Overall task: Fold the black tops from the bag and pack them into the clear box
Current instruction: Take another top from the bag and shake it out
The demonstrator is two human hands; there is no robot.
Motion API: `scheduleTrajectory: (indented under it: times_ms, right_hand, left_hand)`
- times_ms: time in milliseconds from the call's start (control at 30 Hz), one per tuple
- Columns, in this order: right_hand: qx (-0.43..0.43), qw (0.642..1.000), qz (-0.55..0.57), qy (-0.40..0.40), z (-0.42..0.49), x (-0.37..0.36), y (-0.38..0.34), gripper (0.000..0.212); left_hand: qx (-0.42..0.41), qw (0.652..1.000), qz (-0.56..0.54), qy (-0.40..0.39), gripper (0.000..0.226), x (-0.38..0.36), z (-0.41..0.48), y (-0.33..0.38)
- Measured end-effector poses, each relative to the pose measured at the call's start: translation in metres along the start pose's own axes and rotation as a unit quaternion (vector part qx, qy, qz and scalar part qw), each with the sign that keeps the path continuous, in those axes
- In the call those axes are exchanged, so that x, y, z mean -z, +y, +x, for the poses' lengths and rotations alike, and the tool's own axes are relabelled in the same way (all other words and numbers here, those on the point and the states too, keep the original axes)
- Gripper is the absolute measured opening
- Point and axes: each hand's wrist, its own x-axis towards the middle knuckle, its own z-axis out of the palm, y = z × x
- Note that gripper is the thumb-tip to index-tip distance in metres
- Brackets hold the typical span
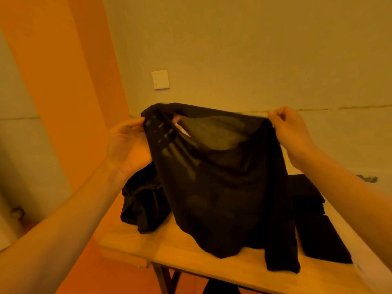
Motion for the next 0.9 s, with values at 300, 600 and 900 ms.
scheduleTrajectory:
  times_ms: [300, 600, 900]
  right_hand:
    - [-0.177, 0.933, 0.146, -0.277, -0.054, -0.042, -0.072, 0.05]
    - [-0.281, 0.891, 0.207, -0.289, -0.029, -0.037, -0.065, 0.021]
    - [-0.152, 0.895, 0.307, -0.285, 0.011, -0.004, -0.097, 0.014]
  left_hand:
    - [0.089, 0.981, 0.157, -0.07, 0.025, -0.073, 0.024, -0.029]
    - [0.093, 0.965, 0.245, -0.031, 0.017, -0.053, 0.017, -0.053]
    - [0.081, 0.755, 0.64, -0.12, 0.044, -0.006, 0.0, -0.161]
